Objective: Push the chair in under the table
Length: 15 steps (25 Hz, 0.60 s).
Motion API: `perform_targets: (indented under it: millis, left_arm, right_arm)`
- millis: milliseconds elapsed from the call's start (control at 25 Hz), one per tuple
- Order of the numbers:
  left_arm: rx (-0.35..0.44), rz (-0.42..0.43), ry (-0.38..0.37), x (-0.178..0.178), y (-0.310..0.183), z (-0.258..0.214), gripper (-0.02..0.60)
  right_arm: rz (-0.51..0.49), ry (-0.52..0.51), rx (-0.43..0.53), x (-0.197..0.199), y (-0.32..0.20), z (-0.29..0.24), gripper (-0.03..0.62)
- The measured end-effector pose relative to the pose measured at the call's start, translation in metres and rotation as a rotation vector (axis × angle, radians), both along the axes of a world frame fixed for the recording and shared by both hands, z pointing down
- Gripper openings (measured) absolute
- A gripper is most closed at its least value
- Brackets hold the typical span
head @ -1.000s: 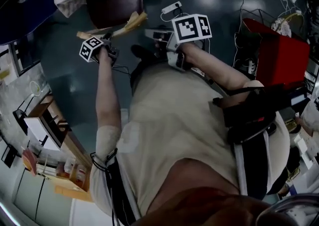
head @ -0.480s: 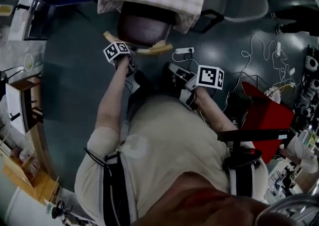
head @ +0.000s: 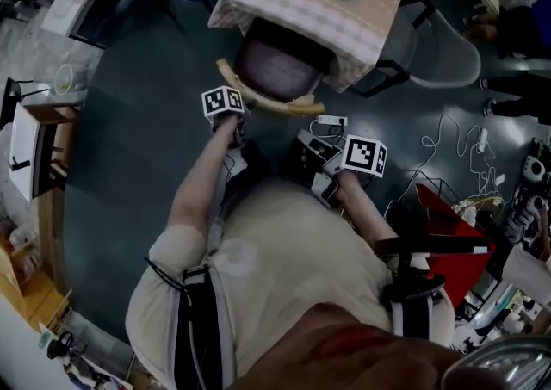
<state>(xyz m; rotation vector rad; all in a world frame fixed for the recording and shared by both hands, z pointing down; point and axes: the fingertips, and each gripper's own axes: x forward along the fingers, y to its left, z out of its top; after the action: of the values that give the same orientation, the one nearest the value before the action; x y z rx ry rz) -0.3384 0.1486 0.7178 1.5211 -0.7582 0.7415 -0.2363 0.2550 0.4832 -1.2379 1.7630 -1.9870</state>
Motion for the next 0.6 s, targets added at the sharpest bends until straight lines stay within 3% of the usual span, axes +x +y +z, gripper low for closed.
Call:
perform_targets:
  millis: [160,240,320,600]
  left_arm:
    - [0.083,-0.026,0.026,-0.022,-0.008,-0.017,0.236]
    - [0.143,-0.029,0.055,-0.032,-0.011,-0.033,0.157]
    - [0.21,-0.033,0.104,-0.036,-0.013,-0.055,0.021]
    - [0.43,0.074,0.25,-0.018,-0.009,-0.143,0.008]
  right_arm:
    - [-0.031,-0.003,0.008,-0.02,-0.009,-0.001,0.012]
    - [-0.036,-0.001,0.006,-0.028,-0.01,-0.002,0.012]
    - [-0.045,0.0,0.007,-0.034,-0.01,-0.001,0.012]
    - [-0.03,0.0,0.039,-0.042,-0.011,-0.004,0.012]
